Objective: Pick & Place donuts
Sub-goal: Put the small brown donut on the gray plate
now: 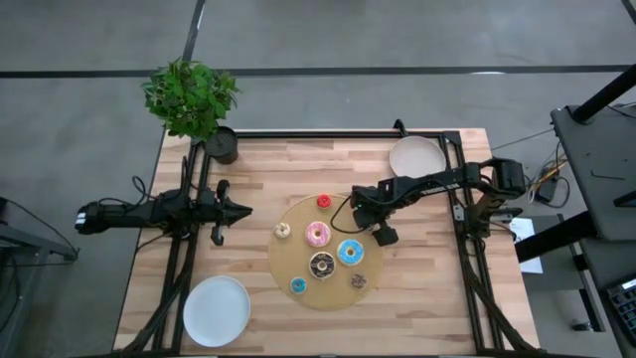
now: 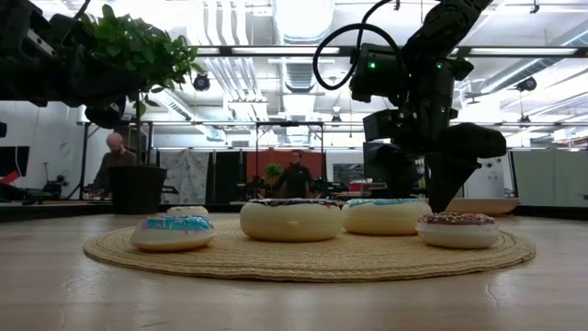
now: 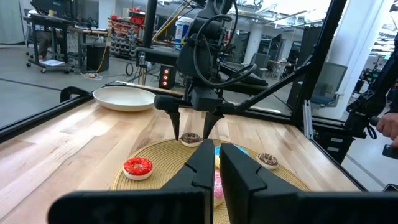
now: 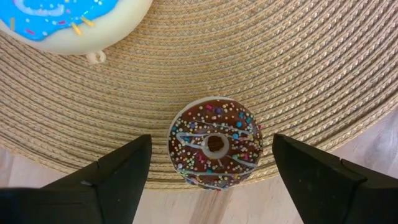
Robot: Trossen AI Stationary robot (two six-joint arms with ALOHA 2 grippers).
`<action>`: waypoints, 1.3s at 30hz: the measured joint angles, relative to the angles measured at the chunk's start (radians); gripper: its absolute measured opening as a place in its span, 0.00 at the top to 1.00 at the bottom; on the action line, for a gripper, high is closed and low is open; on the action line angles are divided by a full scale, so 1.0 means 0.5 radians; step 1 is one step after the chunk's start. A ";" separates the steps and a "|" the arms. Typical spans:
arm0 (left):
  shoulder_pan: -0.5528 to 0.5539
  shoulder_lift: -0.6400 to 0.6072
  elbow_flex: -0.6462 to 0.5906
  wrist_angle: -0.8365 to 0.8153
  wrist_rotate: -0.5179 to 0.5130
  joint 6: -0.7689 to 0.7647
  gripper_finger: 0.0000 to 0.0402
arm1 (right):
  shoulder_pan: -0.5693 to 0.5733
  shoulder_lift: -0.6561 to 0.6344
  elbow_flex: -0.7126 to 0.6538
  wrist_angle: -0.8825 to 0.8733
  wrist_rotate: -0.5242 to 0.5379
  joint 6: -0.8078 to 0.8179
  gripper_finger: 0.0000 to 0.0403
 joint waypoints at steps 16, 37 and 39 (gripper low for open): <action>0.000 0.000 -0.001 0.000 0.000 0.001 1.00 | 0.000 0.000 0.000 0.000 -0.015 0.000 0.30; 0.000 0.000 -0.001 0.000 0.000 0.001 1.00 | 0.000 0.000 0.000 0.003 -0.019 -0.004 0.47; 0.000 0.000 -0.001 0.000 0.000 0.000 1.00 | 0.000 0.000 0.000 0.002 -0.019 0.000 0.47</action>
